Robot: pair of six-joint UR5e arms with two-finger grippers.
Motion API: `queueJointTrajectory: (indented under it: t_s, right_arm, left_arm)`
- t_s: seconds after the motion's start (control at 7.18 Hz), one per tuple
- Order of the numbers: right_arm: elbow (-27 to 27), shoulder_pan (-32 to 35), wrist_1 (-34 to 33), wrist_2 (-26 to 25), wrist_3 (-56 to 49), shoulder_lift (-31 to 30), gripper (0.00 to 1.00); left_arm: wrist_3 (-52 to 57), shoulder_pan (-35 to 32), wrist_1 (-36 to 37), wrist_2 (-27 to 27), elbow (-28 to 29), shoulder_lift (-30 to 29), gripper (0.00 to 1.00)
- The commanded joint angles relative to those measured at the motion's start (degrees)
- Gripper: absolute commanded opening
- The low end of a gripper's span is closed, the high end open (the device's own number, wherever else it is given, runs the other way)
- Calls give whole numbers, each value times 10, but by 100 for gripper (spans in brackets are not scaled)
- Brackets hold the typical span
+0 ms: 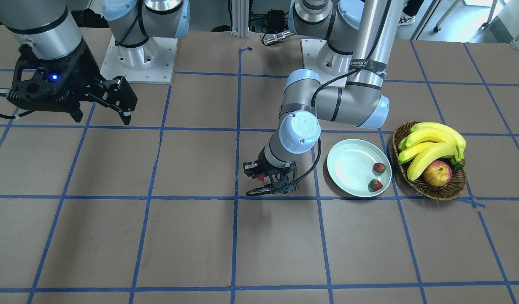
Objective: Collect all strawberries into plate
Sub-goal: 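Carry the strawberry onto the plate and open the left gripper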
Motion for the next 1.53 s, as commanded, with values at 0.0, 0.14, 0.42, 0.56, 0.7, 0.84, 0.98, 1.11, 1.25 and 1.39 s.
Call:
queueJointTrajectory:
  t_s: [0.0, 0.14, 0.42, 0.56, 0.7, 0.84, 0.98, 1.11, 1.25, 1.39]
  right_arm:
    - [-4, 0, 0, 0, 0, 1, 100]
    - [0, 0, 1, 0, 0, 1, 100]
    - [0, 0, 1, 0, 1, 0, 100]
    - [0, 0, 0, 0, 1, 1, 100]
    - [2, 0, 0, 0, 1, 1, 100]
    - [1, 0, 1, 0, 0, 1, 100]
    - [-4, 0, 1, 0, 1, 0, 100]
    - [0, 0, 1, 0, 1, 0, 100]
    - [-1, 0, 1, 0, 1, 0, 100]
    - [-6, 1, 1, 0, 1, -1, 100]
  left_arm:
    - [123, 104, -119, 41, 47, 29, 0]
    - [134, 118, -130, 70, 31, 36, 0]
    - [175, 155, -127, 150, -11, 39, 0]
    - [198, 179, -124, 149, -27, 32, 0]
    - [193, 184, -124, 148, -37, 27, 0]
    - [196, 185, -123, 147, -43, 22, 0]
    - [199, 184, -122, 148, -43, 22, 40]
    - [202, 185, -112, 149, -34, 26, 94]
    - [199, 185, -106, 147, -28, 35, 100]
    - [194, 185, -108, 147, -26, 41, 100]
